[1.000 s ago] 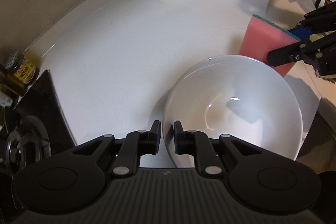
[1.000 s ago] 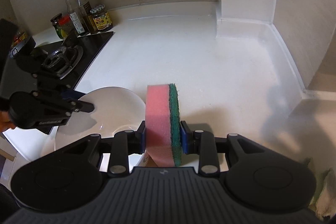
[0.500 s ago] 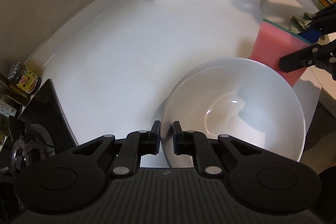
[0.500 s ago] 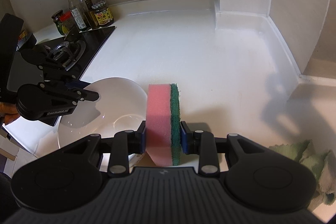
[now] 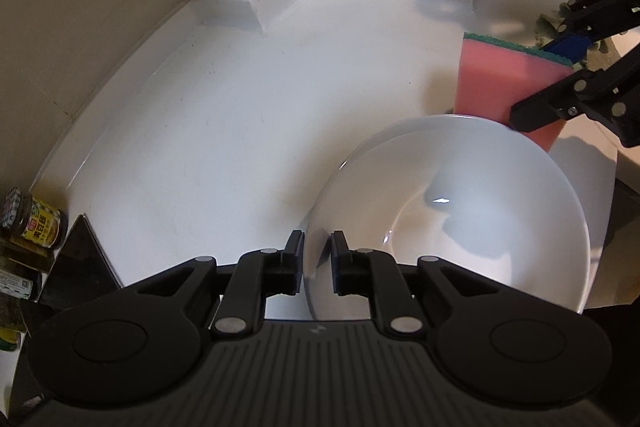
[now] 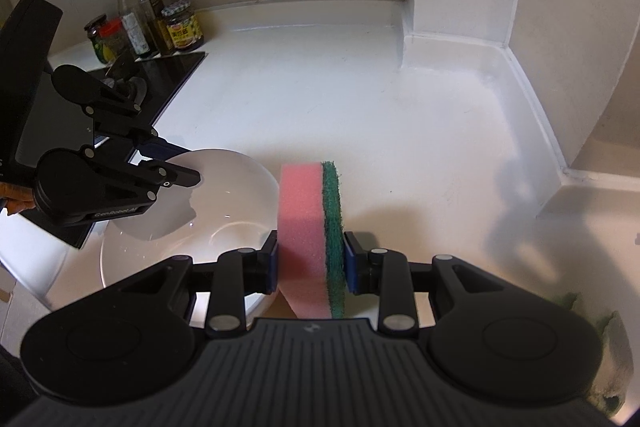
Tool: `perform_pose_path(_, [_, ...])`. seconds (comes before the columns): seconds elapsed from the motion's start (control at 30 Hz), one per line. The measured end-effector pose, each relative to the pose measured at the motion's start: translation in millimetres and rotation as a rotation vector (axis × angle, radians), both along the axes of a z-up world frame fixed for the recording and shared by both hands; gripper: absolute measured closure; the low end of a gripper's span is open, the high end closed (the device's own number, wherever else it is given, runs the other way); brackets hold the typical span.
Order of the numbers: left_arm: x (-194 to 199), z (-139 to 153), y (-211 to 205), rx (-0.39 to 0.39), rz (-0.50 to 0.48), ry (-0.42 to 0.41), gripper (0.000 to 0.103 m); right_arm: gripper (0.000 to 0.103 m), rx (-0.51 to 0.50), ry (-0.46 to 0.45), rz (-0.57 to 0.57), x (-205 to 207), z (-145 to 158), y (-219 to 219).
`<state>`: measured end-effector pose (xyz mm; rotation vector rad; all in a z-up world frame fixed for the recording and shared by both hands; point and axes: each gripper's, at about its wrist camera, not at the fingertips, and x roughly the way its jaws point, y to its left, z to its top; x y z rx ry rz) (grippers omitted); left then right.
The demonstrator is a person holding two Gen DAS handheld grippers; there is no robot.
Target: Clean bowl
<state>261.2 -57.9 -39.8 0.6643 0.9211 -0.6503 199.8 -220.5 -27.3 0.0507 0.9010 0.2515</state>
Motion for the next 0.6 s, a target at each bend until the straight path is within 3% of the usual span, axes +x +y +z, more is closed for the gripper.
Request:
perform_pose_path(0.13, [-1.6, 3.7, 17.2, -0.063, 0.147, 0.034, 0.088, 0.076, 0.071, -0.007, -0.064, -4.2, -3.7, -13.7])
perform_pose_path(0.27, [-16.7, 3.3, 34.7, -0.094, 0.216, 0.055, 0.088, 0.076, 0.126, -0.008, -0.101, -11.9, -7.4, -24.3])
perform_pose_path(0.43, [-18.7, 0.3, 37.7, -0.098, 0.196, 0.057, 0.093, 0.076, 0.08, 0.007, 0.006, -15.0, -5.7, -20.3])
perform_pose_path(0.6, [-6.9, -0.2, 27.7, -0.076, 0.09, 0.045, 0.093, 0.076, 0.029, 0.023, 0.079, -5.0, -0.9, -19.7])
